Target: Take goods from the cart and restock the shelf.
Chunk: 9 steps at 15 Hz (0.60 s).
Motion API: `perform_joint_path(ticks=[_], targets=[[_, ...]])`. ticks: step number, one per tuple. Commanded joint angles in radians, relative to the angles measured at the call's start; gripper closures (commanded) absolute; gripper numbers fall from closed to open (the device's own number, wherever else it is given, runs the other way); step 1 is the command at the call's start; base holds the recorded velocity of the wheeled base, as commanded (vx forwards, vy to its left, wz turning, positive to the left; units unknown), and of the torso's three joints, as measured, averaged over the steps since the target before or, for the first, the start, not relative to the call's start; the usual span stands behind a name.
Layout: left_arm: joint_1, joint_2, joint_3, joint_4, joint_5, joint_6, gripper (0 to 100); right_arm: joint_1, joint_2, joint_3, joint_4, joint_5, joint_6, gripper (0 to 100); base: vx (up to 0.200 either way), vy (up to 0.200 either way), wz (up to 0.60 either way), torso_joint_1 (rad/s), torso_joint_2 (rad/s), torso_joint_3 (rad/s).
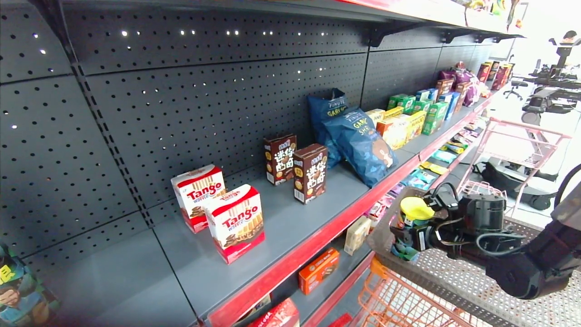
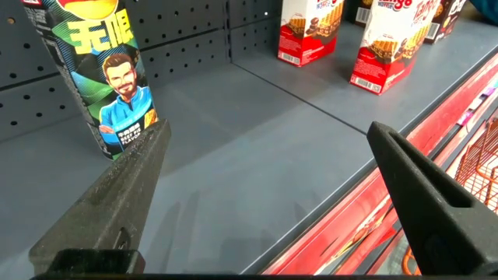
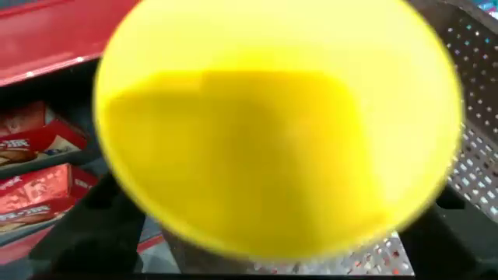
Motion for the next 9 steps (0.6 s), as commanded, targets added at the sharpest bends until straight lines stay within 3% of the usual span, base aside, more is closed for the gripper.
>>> perform_joint_path(ticks=[1,9], targets=[[0.000,0.000,0.000,0.000,0.000,-0.001,0,0.004,0.058,-0.002,-0.027,0.001,-0.014,0,0.000,0.000,0.00,0.000,0.00,0.000],[0.000,0.000,0.000,0.000,0.000,-0.001,0,0.013,0.156,-0.021,-0.146,0.019,-0.014,0,0.000,0.000,0.00,0.000,0.00,0.000]])
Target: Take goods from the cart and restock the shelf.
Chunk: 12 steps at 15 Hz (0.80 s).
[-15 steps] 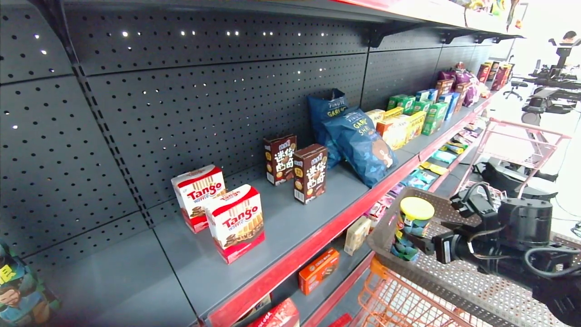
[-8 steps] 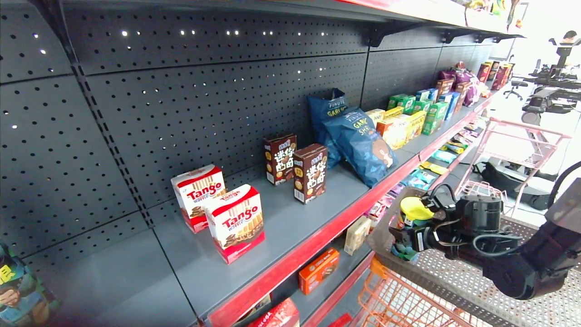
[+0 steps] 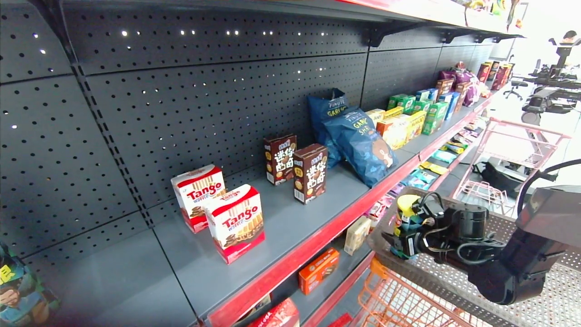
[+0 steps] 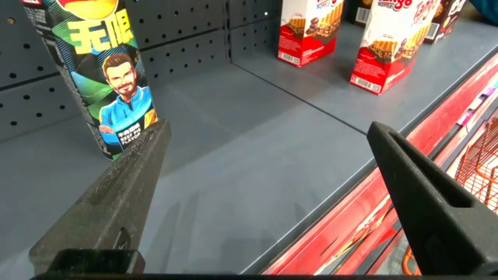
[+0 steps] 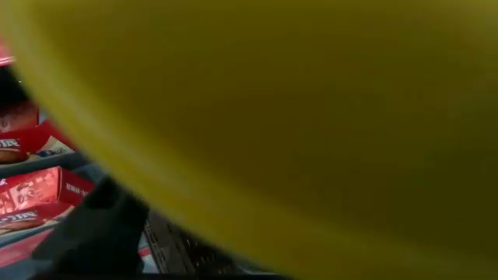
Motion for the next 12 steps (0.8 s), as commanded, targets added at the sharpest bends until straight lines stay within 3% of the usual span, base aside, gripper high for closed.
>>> perform_joint_path(ticks=[1,7,12], targets=[[0.000,0.000,0.000,0.000,0.000,0.000,0,0.000,0.032,-0.024,-0.010,0.003,-0.001,100,0.000,0.000,0.00,0.000,0.00,0.000],[0.000,0.000,0.000,0.000,0.000,0.000,0,-0.012,-0.037,-0.030,0.020,0.003,0.005,100,0.000,0.000,0.00,0.000,0.00,0.000],[0.000,0.000,0.000,0.000,0.000,0.000,0,-0.026,-0.408,-0.068,0.392,-0.067,0.026,100,0.000,0.000,0.00,0.000,0.00,0.000]])
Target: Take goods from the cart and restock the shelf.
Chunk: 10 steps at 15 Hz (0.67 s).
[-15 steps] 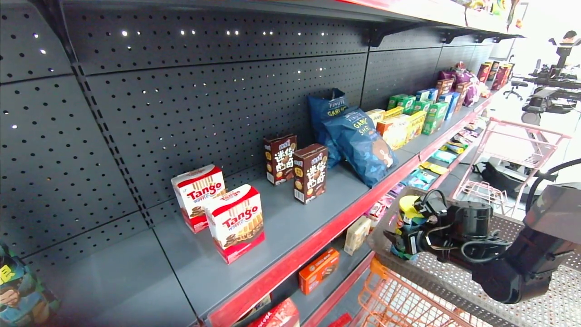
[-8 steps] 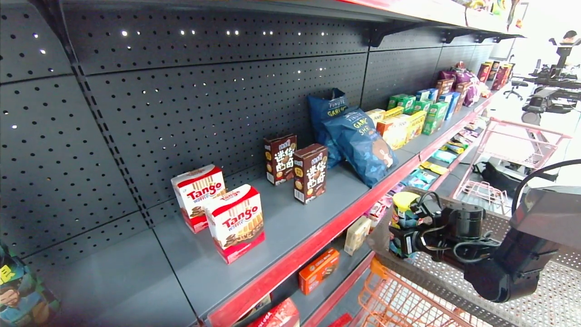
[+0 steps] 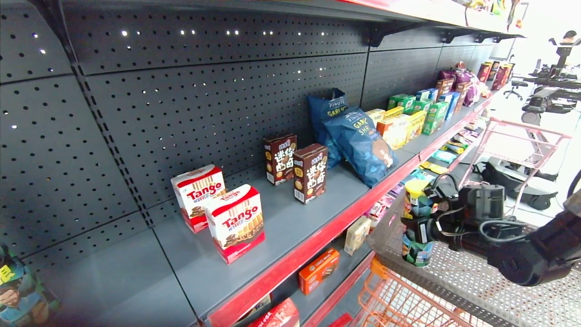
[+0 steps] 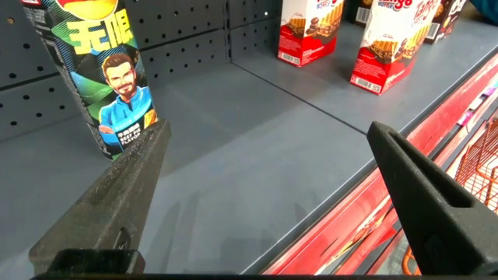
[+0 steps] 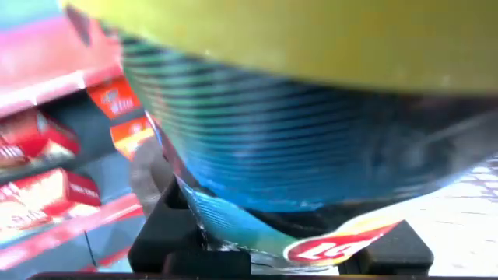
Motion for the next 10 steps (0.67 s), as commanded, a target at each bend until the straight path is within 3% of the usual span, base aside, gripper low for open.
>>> perform_joint_path(ticks=[1,4,5,6,8,10], targets=[[0.000,0.000,0.000,0.000,0.000,0.000,0,-0.010,-0.300,0.011,0.134,-0.017,0.034,100,0.000,0.000,0.00,0.000,0.00,0.000],[0.000,0.000,0.000,0.000,0.000,0.000,0,-0.015,-0.564,0.143,0.234,-0.048,0.044,100,0.000,0.000,0.00,0.000,0.00,0.000],[0.000,0.000,0.000,0.000,0.000,0.000,0,-0.013,-0.725,0.253,0.334,-0.166,0.044,100,0.000,0.000,0.00,0.000,0.00,0.000],[-0.002,0.000,0.000,0.000,0.000,0.000,0,-0.020,-0.806,0.319,0.390,-0.212,0.044,100,0.000,0.000,0.00,0.000,0.00,0.000],[0.000,0.000,0.000,0.000,0.000,0.000,0,-0.058,-0.992,0.450,0.484,-0.219,0.044,100,0.000,0.000,0.00,0.000,0.00,0.000],[0.000,0.000,0.000,0.000,0.000,0.000,0,-0.047,-1.113,0.511,0.508,-0.209,0.046,100,0.000,0.000,0.60,0.007,0.00,0.007]])
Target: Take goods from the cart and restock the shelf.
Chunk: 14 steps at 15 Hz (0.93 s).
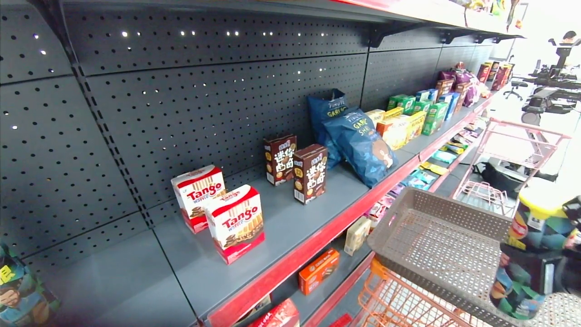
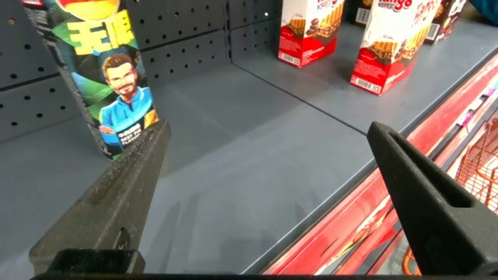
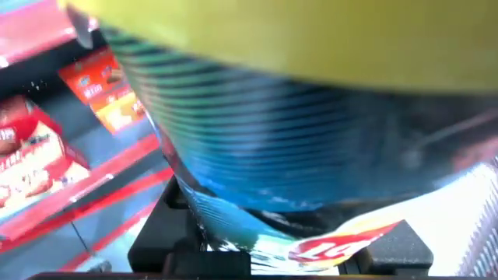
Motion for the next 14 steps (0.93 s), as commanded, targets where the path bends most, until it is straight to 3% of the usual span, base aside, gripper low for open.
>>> perform_joint_path(ticks=[1,14], targets=[[0.000,0.000,0.000,-0.001,0.000,-0.001,0,0.001,-0.293,0.143,0.075,-0.019,0.000,100,0.000,0.000,0.60,-0.007,0.00,0.012],[0.000,0.000,0.000,-0.001,0.000,-0.001,0,-0.007,-0.342,0.156,0.098,-0.019,0.002,100,0.000,0.000,0.60,-0.002,0.00,0.004]])
